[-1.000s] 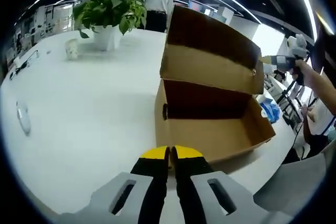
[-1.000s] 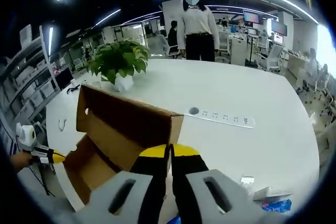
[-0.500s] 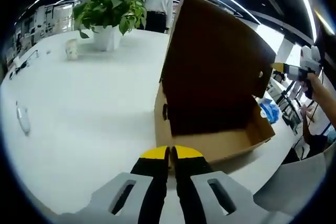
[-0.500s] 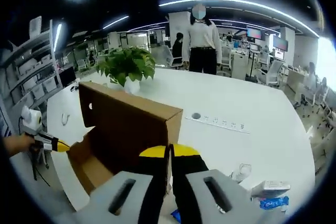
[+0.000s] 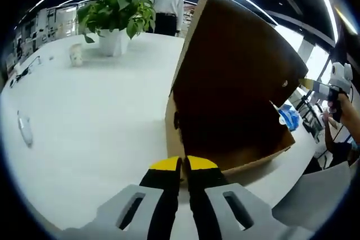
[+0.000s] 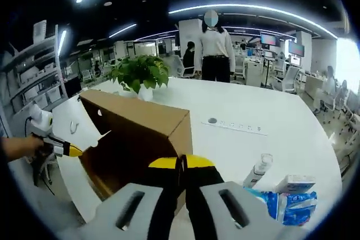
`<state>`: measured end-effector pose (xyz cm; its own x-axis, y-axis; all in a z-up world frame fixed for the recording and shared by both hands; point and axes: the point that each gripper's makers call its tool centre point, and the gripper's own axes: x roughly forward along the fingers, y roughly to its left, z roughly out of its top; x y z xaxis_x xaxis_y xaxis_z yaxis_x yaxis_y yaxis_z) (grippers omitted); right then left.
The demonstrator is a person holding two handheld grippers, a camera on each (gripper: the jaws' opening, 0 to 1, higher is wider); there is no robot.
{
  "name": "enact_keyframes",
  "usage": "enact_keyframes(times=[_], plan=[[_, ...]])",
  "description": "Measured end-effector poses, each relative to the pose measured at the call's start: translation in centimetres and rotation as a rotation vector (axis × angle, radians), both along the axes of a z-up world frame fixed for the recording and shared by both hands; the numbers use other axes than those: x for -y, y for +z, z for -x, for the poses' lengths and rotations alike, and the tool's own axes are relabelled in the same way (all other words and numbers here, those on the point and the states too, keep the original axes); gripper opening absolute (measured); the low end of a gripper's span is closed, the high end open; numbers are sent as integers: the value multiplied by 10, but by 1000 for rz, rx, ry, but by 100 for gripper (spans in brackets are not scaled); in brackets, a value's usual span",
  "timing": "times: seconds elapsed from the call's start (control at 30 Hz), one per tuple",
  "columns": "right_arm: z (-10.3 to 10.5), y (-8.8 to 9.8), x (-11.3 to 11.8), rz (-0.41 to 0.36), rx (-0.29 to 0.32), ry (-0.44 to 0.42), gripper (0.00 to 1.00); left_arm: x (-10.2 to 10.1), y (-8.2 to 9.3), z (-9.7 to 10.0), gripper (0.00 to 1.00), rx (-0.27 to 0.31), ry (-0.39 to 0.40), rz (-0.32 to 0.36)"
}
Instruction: Operate the shoe box by opening the lid, removing the specified soft item, and placing it in the target area until the item is outside and the box remains undamaged.
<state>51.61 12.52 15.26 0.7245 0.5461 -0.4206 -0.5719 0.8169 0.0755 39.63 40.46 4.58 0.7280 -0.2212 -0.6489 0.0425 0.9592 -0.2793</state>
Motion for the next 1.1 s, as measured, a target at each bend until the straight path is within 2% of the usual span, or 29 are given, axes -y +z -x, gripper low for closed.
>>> enact_keyframes(times=[0.17,0.27,0.43,0.73,0.93,1.03,1.1], plan=[[8,-4,-1,21,18,11,2,0,1,0,2,-7,-11,-5],[10,-6,1,24,20,11,2,-2,8,-2,0,21,-11,-19],[18,-6,2,34,29,20,2,-4,32,-10,5,76,-18,-18],[29,-7,4,24,28,34,2,2,85,-32,12,227,-90,-89],[39,-9,2,31,30,65,3,1,99,-37,15,257,-101,-116],[43,-9,1,27,24,78,5,6,105,-37,18,297,-139,-145],[46,-10,0,37,30,96,6,9,105,-36,23,303,-160,-151]])
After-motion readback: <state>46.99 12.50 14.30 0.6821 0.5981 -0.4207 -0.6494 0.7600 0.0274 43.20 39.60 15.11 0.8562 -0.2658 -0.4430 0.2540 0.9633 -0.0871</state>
